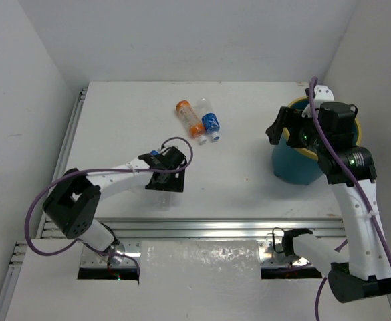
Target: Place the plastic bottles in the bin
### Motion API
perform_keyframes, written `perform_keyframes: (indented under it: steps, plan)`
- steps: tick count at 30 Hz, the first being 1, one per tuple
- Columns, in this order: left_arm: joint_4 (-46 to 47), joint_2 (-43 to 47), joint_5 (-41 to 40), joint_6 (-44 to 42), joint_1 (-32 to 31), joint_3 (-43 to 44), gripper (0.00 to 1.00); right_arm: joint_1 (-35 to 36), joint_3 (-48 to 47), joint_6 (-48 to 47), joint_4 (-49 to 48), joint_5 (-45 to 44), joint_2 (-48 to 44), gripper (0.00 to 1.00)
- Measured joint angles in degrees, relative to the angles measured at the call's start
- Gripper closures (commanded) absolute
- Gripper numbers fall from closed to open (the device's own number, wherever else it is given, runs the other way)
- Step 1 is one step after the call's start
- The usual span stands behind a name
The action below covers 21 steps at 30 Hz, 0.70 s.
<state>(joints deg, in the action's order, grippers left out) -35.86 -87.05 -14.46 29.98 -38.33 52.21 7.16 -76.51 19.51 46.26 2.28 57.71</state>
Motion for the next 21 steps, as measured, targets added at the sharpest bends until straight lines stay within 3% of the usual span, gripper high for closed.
perform_keyframes:
  steps: [2,6,8,11,16,21]
  plan:
    - [0.3,-2.0,-0.5,1.0,-1.6,0.0,0.40,0.1,0.0,0.0,-0.3,0.7,-0.9,0.01]
    - [1.6,-5.2,-1.4,2.1,-2.8,0.5,0.59,0.1,0.9,0.0,-1.2,1.5,-2.1,0.01]
    - [2.5,-5.4,-1.5,2.1,-3.4,0.9,0.76,0.1,1.6,0.0,-1.4,2.2,-2.3,0.01]
    - [3.3,-5.6,-1.6,2.3,-5.2,1.2,0.93,0.1,3.5,0.5,-3.3,4.4,-2.4,0.01]
    - [7.7,1.4,-0.2,1.7,-12.6,0.4,0.99,0.1,12.2,5.0,-9.8,13.3,-2.9,0.01]
    - [30.5,23.9,7.0,1.1,-14.8,-10.0,1.00,0.9,24.5,15.2,-22.0,26.9,-6.0,0.01]
